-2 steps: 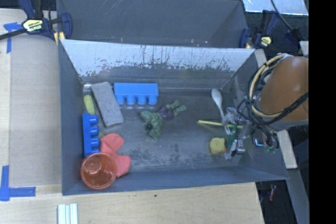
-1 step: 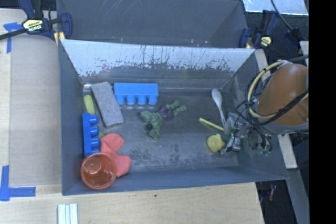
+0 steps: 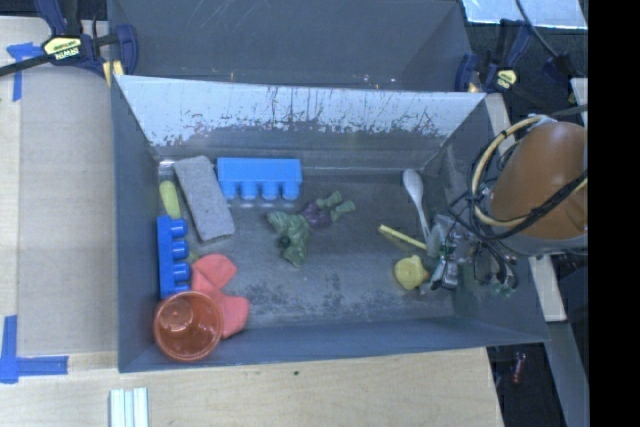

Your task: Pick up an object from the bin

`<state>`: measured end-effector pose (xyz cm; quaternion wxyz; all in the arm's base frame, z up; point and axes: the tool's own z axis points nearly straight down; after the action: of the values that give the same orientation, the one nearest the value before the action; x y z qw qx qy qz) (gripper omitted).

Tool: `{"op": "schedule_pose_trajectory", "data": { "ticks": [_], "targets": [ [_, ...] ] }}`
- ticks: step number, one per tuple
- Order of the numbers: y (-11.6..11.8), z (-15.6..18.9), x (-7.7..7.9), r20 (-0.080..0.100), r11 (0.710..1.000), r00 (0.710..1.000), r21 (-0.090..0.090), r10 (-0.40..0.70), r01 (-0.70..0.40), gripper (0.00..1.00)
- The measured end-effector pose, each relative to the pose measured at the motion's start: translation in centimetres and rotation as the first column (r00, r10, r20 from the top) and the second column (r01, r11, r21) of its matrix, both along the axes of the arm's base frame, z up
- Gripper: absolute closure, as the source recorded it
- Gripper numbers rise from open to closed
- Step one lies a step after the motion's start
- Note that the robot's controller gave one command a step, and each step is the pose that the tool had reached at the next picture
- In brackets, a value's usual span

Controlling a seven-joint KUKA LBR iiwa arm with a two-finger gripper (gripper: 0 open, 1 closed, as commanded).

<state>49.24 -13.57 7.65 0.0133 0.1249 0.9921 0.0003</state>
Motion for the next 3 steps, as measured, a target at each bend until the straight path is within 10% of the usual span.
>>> {"op": "schedule_pose_trajectory", "data": {
  "ticks": [2,3],
  "targets": [
    [0.0,0.0,0.2,-0.001,1.0,1.0,0.0,0.023,-0.023,1.0],
    [4.0,-0.4,3.3,0.009,0.983,0.983,-0.007,0.184,-0.184,1.0]
  ]
}}
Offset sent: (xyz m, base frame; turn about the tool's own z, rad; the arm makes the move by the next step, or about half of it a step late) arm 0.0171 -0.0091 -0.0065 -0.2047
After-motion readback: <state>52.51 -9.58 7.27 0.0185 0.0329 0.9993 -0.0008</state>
